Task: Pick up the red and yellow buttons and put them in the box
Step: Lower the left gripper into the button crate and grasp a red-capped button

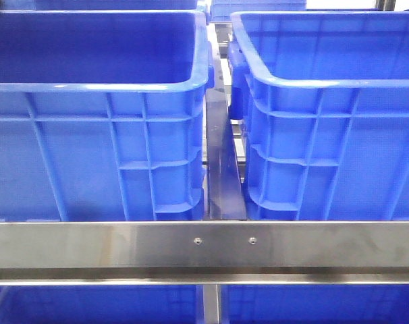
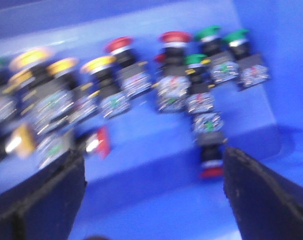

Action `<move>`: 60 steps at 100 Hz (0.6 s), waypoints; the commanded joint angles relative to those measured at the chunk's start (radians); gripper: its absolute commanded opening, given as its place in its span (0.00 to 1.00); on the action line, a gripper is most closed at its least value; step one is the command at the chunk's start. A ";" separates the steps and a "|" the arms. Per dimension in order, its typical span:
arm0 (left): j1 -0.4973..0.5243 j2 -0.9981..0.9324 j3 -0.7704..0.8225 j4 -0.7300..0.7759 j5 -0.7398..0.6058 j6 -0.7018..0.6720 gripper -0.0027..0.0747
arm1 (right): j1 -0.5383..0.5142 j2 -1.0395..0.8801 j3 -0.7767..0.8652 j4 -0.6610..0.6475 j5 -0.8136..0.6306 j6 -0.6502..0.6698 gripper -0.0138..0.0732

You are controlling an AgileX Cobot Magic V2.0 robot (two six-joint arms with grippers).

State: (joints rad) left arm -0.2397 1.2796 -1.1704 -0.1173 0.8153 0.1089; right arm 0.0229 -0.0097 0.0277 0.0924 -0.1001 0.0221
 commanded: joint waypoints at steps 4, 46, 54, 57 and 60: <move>-0.040 0.090 -0.102 -0.016 -0.054 0.010 0.70 | 0.002 -0.025 -0.020 -0.003 -0.084 -0.002 0.08; -0.083 0.398 -0.289 -0.014 -0.009 0.069 0.70 | 0.002 -0.025 -0.020 -0.003 -0.084 -0.002 0.08; -0.086 0.433 -0.304 -0.014 -0.009 0.087 0.70 | 0.002 -0.025 -0.020 -0.003 -0.084 -0.002 0.08; -0.086 0.446 -0.305 -0.014 -0.011 0.089 0.70 | 0.002 -0.025 -0.020 -0.003 -0.084 -0.002 0.08; -0.086 0.456 -0.309 -0.014 -0.011 0.089 0.70 | 0.002 -0.025 -0.020 -0.003 -0.084 -0.002 0.08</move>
State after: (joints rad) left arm -0.3157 1.7526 -1.4390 -0.1177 0.8349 0.1876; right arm 0.0229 -0.0097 0.0277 0.0924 -0.1001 0.0221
